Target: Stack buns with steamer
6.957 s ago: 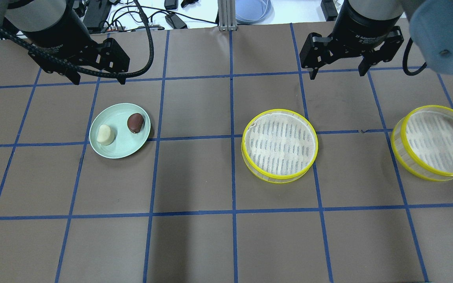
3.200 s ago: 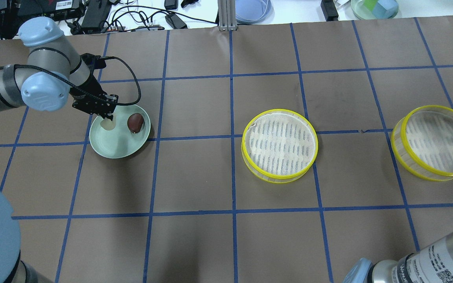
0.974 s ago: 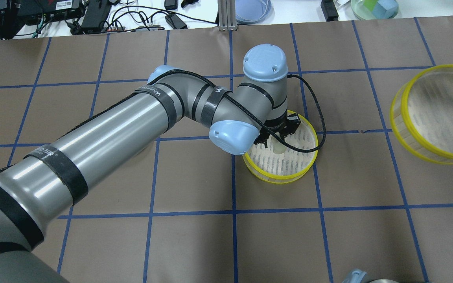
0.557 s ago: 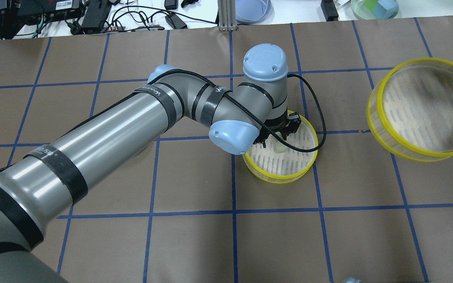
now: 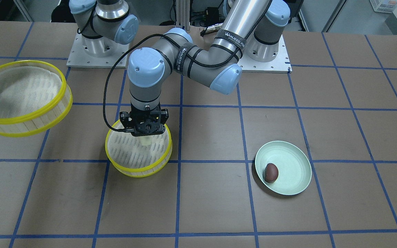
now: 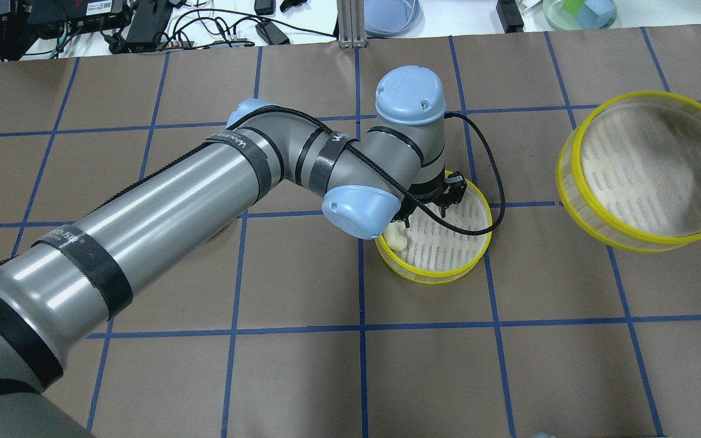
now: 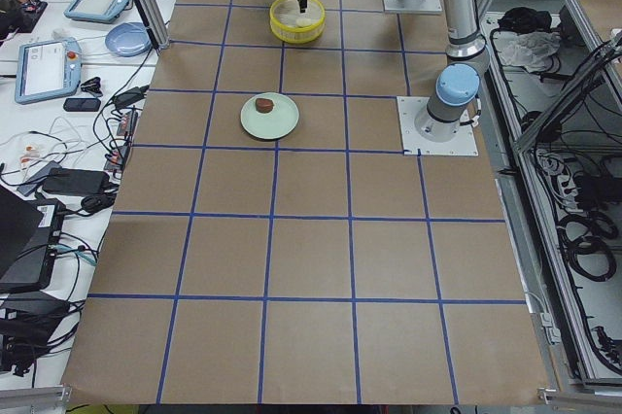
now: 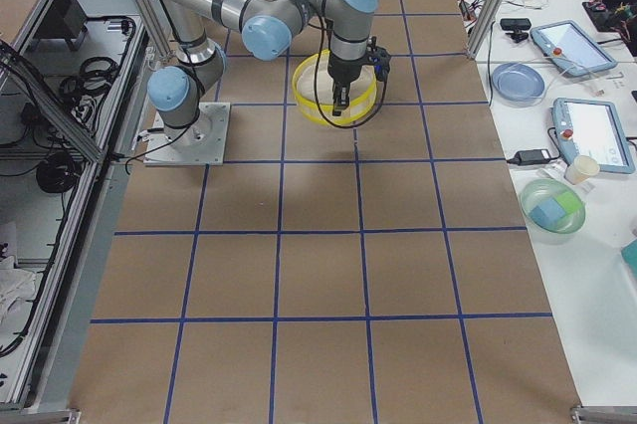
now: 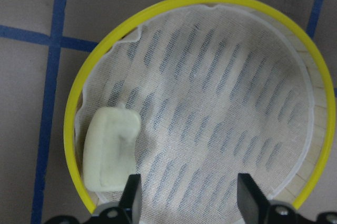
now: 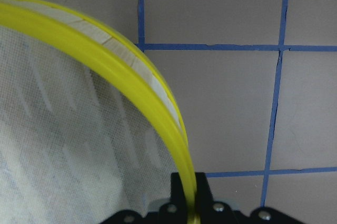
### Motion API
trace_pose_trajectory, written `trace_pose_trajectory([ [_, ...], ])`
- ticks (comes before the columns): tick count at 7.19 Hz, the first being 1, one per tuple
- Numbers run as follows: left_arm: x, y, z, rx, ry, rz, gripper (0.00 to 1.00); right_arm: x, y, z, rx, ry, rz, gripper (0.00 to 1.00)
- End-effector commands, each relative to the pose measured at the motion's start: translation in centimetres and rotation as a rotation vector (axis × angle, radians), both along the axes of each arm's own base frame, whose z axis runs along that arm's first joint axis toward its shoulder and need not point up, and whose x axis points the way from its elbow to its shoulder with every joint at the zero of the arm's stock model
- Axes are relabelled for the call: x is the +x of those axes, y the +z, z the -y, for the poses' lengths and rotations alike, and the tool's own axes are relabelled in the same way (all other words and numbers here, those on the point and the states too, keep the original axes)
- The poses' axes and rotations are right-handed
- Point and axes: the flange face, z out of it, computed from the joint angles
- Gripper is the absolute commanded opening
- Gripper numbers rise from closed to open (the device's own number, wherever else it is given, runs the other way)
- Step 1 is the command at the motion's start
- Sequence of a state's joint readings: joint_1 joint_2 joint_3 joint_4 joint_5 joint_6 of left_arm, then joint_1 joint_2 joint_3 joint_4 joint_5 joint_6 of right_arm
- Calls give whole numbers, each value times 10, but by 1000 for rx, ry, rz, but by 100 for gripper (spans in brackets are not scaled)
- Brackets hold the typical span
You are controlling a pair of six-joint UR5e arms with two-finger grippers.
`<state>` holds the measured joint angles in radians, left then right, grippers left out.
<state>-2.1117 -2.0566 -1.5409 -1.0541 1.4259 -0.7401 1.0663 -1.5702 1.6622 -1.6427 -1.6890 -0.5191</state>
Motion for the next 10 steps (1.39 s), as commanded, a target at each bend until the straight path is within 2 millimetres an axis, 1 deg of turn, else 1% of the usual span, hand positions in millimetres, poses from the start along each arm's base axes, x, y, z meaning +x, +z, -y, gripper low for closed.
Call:
trace_pose_trajectory([
  [1, 22, 22, 11, -51, -30, 26, 80, 14, -6, 6, 16, 30, 2, 3],
  [2, 63, 30, 33, -99, -74, 93, 85, 38, -11, 10, 43, 40, 11, 0],
  [3, 106, 41, 52, -81, -64, 110, 88, 63, -23, 16, 67, -2, 20, 0],
  [4, 154, 51, 72, -64, -97, 124, 90, 93, -39, 29, 86, 2, 28, 0],
  [5, 208, 56, 90, -44, -100, 130, 91, 131, -60, 42, 108, -41, 17, 0],
  [6, 258, 44, 102, -20, -118, 133, 91, 183, -73, 46, 116, -52, -1, 0],
  [7, 297, 27, 107, 4, -162, 128, 91, 222, -92, 47, 138, -57, -13, 0],
  [8, 329, 10, 109, 31, -197, 123, 91, 234, -110, 51, 150, -51, -16, 0],
  [9, 357, -2, 113, 52, -192, 117, 91, 235, -123, 53, 172, -52, -2, 0],
  [10, 369, -12, 118, 64, -206, 113, 90, 241, -141, 48, 144, -55, 32, 0],
])
